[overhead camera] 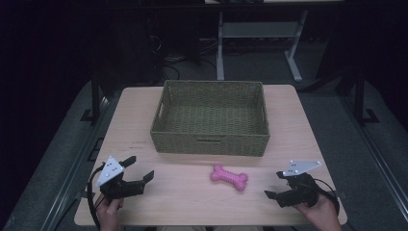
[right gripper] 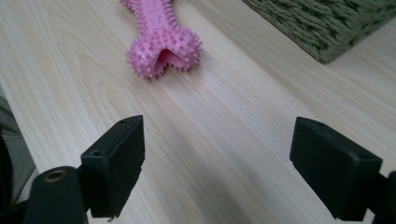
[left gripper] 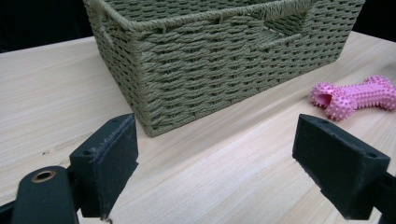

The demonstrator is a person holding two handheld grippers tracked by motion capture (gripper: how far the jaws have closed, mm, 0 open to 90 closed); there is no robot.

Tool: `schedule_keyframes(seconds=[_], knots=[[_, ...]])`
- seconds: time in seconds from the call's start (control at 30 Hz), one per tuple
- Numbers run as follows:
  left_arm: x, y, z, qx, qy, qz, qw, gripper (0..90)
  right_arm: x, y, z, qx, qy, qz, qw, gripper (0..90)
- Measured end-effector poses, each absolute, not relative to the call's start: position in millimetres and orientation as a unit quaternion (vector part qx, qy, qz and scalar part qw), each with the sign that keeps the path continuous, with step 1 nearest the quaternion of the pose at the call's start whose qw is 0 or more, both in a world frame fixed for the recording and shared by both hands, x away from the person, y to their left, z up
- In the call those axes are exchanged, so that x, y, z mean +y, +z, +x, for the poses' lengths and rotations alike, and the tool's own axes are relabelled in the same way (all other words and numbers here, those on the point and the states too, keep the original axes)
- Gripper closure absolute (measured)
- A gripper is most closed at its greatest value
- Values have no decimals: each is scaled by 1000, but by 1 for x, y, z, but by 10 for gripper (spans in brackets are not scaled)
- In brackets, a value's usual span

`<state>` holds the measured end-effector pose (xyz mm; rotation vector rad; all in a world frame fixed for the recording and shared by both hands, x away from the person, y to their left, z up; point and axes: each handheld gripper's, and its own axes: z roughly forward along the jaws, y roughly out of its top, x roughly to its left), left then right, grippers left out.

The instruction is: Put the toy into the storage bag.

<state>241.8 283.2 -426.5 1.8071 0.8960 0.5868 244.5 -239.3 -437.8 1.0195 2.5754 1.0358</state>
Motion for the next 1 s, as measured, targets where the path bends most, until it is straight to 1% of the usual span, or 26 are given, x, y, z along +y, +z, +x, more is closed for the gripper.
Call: schedule_keyframes(seconds=[0.17,0.3,0.7,1.0], knots=[[282,-427,244,372,242,747,495,138,-230,-432,255,880,339,323,76,172],[282,-427,244,373,242,746,495,138,-225,-428,259,884,339,315,71,169],[284,-427,245,375,242,745,495,139,-193,-415,272,905,320,274,57,169],[285,-427,246,377,242,743,497,138,-172,-412,280,916,311,248,50,169]])
